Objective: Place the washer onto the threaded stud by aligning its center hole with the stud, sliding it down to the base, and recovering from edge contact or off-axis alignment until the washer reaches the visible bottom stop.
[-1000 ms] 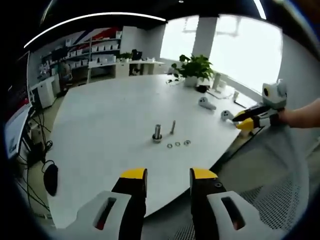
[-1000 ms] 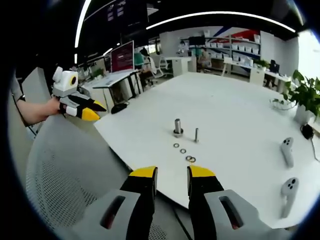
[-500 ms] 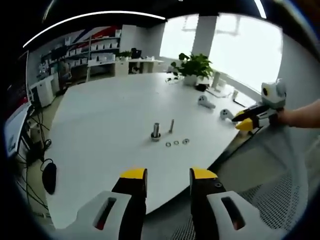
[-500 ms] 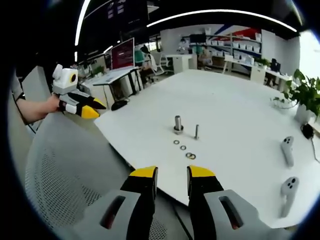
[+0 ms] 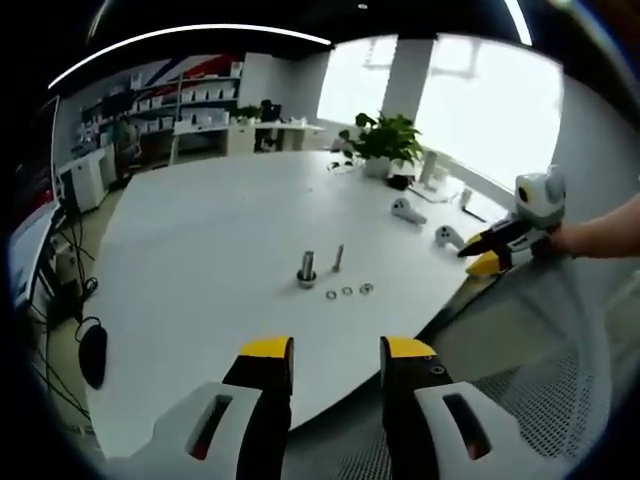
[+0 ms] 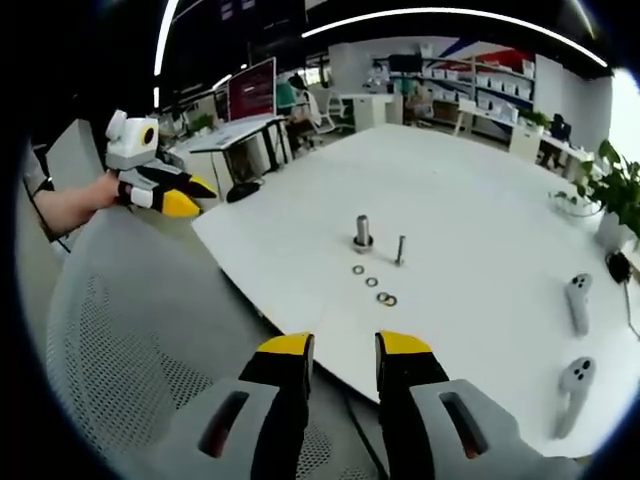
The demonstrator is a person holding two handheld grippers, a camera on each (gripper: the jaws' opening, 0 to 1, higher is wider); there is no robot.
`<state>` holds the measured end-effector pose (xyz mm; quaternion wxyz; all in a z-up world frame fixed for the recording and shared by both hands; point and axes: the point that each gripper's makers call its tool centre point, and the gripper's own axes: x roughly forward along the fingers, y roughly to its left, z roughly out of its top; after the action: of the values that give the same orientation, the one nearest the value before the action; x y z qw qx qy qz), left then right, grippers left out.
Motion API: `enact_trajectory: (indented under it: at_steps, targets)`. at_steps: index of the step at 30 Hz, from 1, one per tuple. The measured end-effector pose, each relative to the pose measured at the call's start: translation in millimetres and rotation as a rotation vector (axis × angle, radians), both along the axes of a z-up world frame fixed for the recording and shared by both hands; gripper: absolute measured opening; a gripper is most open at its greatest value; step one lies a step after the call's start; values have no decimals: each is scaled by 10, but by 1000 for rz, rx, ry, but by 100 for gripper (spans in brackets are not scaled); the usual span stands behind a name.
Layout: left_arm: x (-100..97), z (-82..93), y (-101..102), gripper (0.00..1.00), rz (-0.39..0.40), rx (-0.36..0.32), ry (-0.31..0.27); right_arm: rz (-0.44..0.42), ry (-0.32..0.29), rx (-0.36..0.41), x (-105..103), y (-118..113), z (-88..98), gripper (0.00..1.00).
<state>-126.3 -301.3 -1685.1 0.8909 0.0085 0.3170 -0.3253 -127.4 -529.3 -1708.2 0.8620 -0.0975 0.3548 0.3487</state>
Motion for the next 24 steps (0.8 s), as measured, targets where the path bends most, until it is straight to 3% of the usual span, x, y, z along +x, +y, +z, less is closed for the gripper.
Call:
enact_trajectory:
  at_steps: [3,6,9,12,15,19,22,24]
  targets:
    - [-11,-23,0,33,-7,13,8,9,37,-22,-10,5,-50,30]
    - [3,2,7,33,-1,2,0,-21,133,-35,-20,-46,-152,33]
    - [0,18,-21,33,1,-29,10,-14,142,-56,54,-79,-185,34]
    - [-34,-51,-29,33,-32,26,16,16,133,-116,158,-122,-230,35]
    - [-15,-11,-34,33,-27,11,2,15,122,-150,351,-99,-271,35]
    - [-8,-25,-2,33,-1,-23,31,5,151,-139,549,42,-353,35]
    - [-29,-46,-26,33,-26,15,22,68,131,-192,668,171,-452,35]
    - [-22,-24,-36,33,-26,2,18,102,109,-237,755,239,-543,34]
